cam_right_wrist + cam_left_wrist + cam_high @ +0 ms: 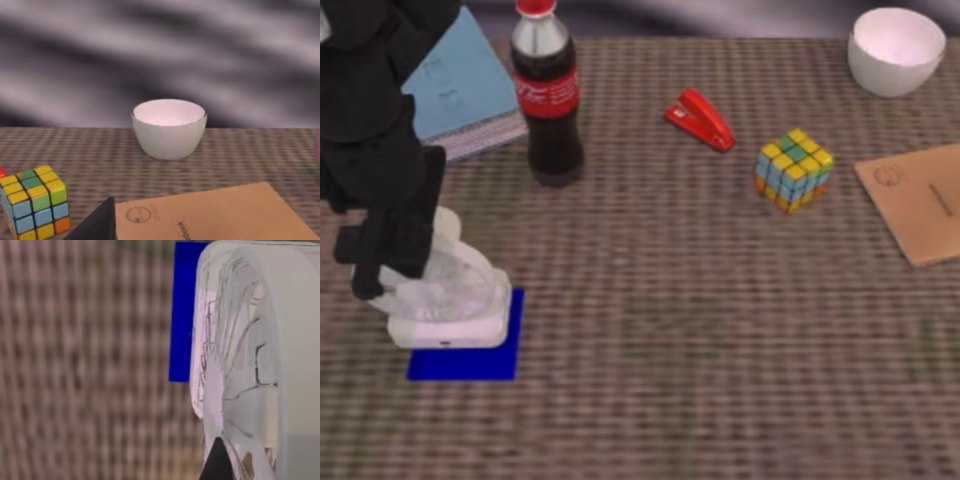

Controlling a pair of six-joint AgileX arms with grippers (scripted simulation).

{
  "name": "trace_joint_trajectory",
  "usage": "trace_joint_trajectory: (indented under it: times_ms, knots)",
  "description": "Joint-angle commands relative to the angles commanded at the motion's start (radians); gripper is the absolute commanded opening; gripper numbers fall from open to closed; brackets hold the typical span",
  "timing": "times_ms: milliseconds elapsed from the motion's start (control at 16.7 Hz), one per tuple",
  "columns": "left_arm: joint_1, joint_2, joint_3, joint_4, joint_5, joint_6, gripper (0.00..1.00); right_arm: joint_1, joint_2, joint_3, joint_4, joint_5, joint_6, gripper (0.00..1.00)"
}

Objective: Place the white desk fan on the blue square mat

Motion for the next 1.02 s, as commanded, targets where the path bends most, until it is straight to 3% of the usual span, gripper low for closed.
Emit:
trace_joint_trajectory:
  times_ms: [300, 540, 1020]
  knots:
    - [0.010, 0.010, -0.105, 0.117, 0.001, 0.000, 0.00, 0.000, 0.000, 0.000, 0.000, 0.000, 0.000, 1.00]
    - [0.011, 0.010, -0.108, 0.121, 0.001, 0.000, 0.00, 0.000, 0.000, 0.000, 0.000, 0.000, 0.000, 1.00]
    - [0.011, 0.010, -0.108, 0.121, 0.001, 0.000, 0.60, 0.000, 0.000, 0.000, 0.000, 0.000, 0.000, 1.00]
